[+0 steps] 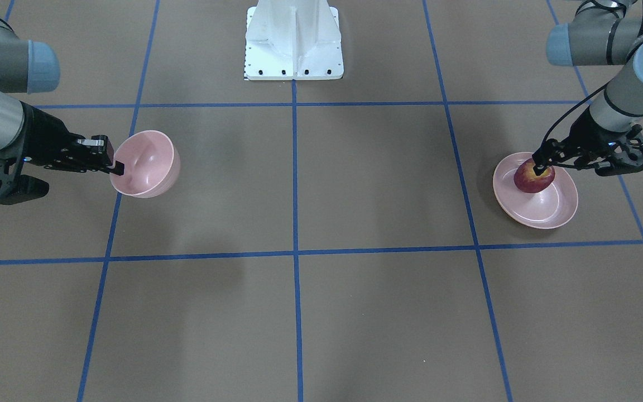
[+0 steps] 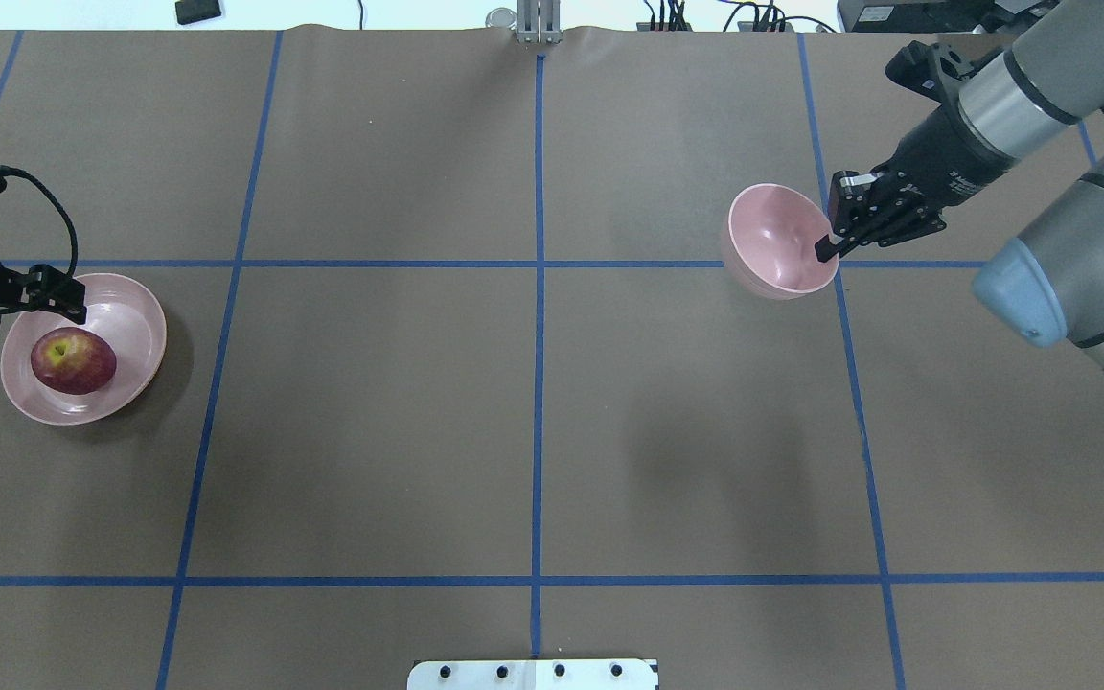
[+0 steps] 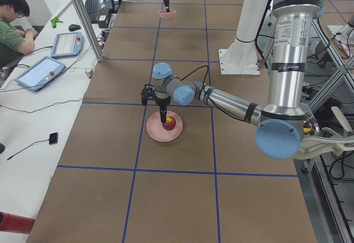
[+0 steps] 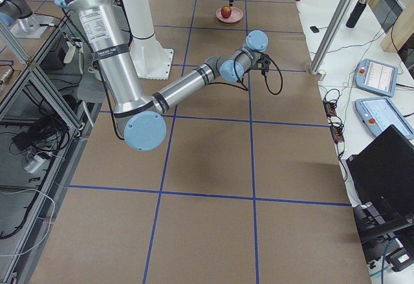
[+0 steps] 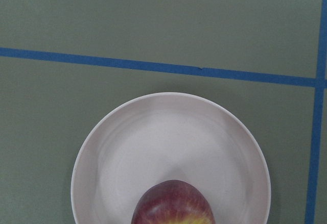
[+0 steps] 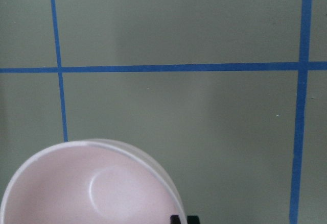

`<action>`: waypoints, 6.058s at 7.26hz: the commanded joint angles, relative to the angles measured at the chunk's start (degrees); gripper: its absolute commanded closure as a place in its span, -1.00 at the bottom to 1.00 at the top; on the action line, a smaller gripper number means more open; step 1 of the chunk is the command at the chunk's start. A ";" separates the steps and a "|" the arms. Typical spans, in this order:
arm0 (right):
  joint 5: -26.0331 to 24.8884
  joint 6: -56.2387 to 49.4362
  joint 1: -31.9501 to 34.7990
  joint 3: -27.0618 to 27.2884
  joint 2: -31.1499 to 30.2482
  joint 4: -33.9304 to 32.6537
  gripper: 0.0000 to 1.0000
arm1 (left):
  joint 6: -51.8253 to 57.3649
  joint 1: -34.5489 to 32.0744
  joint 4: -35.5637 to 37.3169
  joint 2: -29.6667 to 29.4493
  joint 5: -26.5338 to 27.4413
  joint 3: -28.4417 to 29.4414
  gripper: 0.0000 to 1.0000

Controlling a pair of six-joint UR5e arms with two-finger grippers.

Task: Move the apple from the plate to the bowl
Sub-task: 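Slide the bowl to table center with right gripper while left gripper reaches apple, then release the bowl with right gripper while left gripper grasps and lifts the apple, then lower the apple into the bowl with left gripper while right arm withdraws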

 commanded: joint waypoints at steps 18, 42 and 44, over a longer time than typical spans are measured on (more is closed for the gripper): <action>-22.48 8.64 -19.54 -16.07 22.62 -6.01 1.00 | -0.10 4.52 19.93 -7.79 0.62 -9.29 1.00; -19.76 -34.24 7.77 -16.39 5.71 -19.11 -1.00 | -33.14 18.14 12.41 -59.82 4.75 34.18 1.00; -19.94 -35.49 8.75 -16.30 4.65 -19.02 -1.00 | -33.15 18.40 9.92 -60.89 5.71 37.64 1.00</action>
